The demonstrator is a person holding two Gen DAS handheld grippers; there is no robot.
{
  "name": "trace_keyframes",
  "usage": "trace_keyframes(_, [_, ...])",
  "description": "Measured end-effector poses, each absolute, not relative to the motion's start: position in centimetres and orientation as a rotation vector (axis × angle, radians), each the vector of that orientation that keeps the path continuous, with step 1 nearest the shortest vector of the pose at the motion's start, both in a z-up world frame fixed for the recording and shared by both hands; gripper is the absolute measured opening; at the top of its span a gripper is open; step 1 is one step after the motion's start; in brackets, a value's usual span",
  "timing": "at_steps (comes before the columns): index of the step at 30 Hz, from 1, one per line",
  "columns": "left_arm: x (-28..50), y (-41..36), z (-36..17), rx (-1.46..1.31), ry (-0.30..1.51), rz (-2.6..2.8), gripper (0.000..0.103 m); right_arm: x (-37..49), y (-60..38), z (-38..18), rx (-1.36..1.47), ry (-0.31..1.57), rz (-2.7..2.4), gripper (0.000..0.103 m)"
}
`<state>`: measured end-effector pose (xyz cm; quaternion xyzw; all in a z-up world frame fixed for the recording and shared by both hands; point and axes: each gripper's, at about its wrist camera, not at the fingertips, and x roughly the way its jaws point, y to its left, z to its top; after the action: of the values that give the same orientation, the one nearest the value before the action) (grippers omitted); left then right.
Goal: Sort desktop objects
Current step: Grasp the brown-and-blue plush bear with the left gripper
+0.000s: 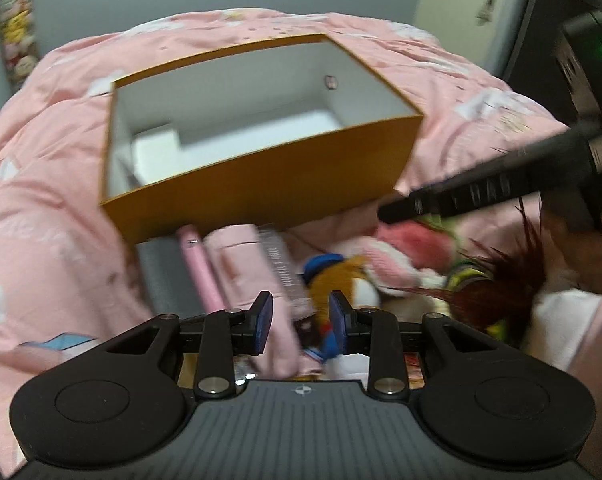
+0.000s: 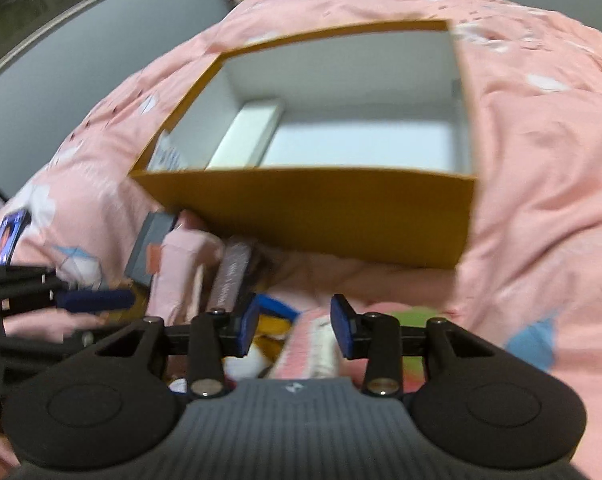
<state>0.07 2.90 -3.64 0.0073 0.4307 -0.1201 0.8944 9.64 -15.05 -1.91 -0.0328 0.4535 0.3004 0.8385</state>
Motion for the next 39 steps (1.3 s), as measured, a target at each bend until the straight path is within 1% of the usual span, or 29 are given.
trace_keyframes(1, [0.2, 2.5, -3.8, 0.017, 0.901, -0.263, 0.039, 9.8, -15.7, -1.7, -0.062, 0.956, 0.617, 0.047])
trace_keyframes(2, [0.4, 2.2, -4.0, 0.019, 0.911, -0.27, 0.047, 10.2, -16.1, -1.5, -0.062, 0.958, 0.598, 0.047])
trace_keyframes(3, [0.5, 1.9, -4.2, 0.02, 0.92, -0.275, 0.051, 10.4, -16.6, -1.3, -0.07, 0.961, 0.58, 0.047])
trace_keyframes(4, [0.7, 1.8, -4.4, 0.019, 0.929, -0.285, 0.052, 10.4, -16.9, -1.3, -0.083, 0.96, 0.573, 0.047])
trace_keyframes(10, [2.2, 0.3, -6.2, 0.054, 1.025, -0.297, 0.052, 9.5, -17.2, -2.3, -0.187, 1.0, 0.618, 0.048])
trace_keyframes(16, [3.5, -0.4, -8.1, 0.043, 1.09, -0.303, 0.052, 9.7, -18.4, -3.4, -0.083, 1.09, 0.602, 0.048])
trace_keyframes(21, [4.5, -1.5, -9.6, 0.063, 1.129, -0.298, 0.052, 9.1, -17.9, -2.9, -0.067, 1.084, 0.664, 0.048])
trace_keyframes(23, [4.6, -1.5, -9.7, 0.058, 1.126, -0.293, 0.046, 8.9, -17.5, -2.9, -0.079, 1.084, 0.676, 0.048])
trace_keyframes(26, [4.4, -1.0, -9.5, 0.029, 1.119, -0.285, 0.042, 8.8, -17.3, -3.1, -0.094, 1.093, 0.668, 0.048])
trace_keyframes(31, [3.3, -0.2, -7.9, -0.021, 1.065, -0.277, 0.041, 8.9, -17.5, -2.9, -0.091, 1.081, 0.661, 0.048])
trace_keyframes(39, [1.5, 3.4, -3.0, -0.156, 0.892, -0.211, 0.041, 8.8, -16.5, -2.8, -0.127, 1.085, 0.705, 0.048])
